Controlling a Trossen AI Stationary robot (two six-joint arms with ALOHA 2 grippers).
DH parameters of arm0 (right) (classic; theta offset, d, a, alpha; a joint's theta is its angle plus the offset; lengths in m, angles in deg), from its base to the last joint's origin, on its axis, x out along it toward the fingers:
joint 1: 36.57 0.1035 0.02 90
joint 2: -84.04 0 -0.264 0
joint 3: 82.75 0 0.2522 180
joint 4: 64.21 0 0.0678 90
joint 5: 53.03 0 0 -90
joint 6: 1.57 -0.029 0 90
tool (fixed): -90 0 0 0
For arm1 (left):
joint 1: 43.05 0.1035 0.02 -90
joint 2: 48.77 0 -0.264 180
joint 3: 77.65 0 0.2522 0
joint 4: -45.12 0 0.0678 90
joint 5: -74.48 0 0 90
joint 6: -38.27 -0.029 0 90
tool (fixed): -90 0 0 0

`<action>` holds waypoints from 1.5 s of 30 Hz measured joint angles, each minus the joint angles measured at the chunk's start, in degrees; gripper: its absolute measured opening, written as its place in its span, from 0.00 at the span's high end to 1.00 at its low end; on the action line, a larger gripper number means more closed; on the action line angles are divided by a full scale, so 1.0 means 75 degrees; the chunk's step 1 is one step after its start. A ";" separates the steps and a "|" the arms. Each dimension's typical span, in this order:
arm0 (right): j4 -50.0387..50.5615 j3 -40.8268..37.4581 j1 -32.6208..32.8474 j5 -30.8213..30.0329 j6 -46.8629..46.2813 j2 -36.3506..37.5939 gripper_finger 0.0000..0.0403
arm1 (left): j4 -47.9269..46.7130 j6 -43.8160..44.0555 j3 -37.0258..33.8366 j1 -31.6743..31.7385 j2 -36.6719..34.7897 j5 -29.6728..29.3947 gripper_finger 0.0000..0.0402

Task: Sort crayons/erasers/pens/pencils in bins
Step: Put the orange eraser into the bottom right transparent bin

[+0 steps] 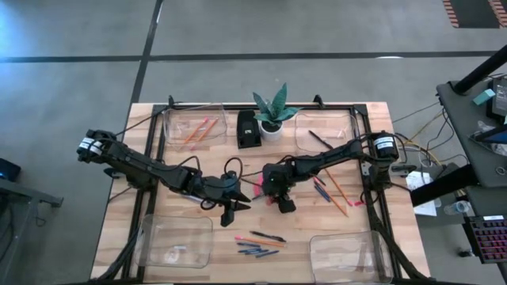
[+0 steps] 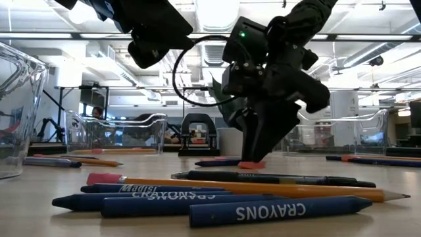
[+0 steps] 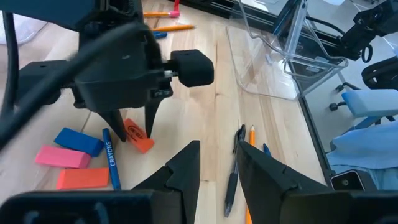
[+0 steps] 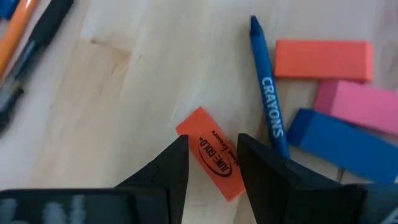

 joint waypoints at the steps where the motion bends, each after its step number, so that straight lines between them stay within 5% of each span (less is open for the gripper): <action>1: 0.0008 0.0019 0.0000 0.0000 -0.0220 0.0000 0.68 | 0.0000 0.0000 0.0000 0.0000 0.0000 0.0000 0.77; 7: 0.0724 0.0328 0.0003 0.0005 -0.0924 -0.0003 0.68 | -0.0003 0.0000 -0.0001 -0.0003 0.0000 0.0000 0.77; 15: 0.0873 0.0583 0.0044 -0.0050 0.0474 0.0014 0.67 | -0.0033 -0.0006 -0.0004 -0.0003 0.0000 0.0000 0.77; 26: 0.0772 0.0557 0.0093 -0.0500 0.0387 -0.0015 0.49 | -0.0044 -0.0006 -0.0010 -0.0009 0.0000 0.0000 0.77; 35: 0.0782 0.0483 0.0143 -0.0513 -0.0021 -0.0011 0.49 | -0.0044 -0.0006 -0.0010 -0.0006 0.0000 -0.0003 0.77; 45: 0.0518 0.0037 0.0259 -0.0540 0.1959 0.0044 0.50 | -0.0044 -0.0005 -0.0012 -0.0006 0.0003 -0.0003 0.77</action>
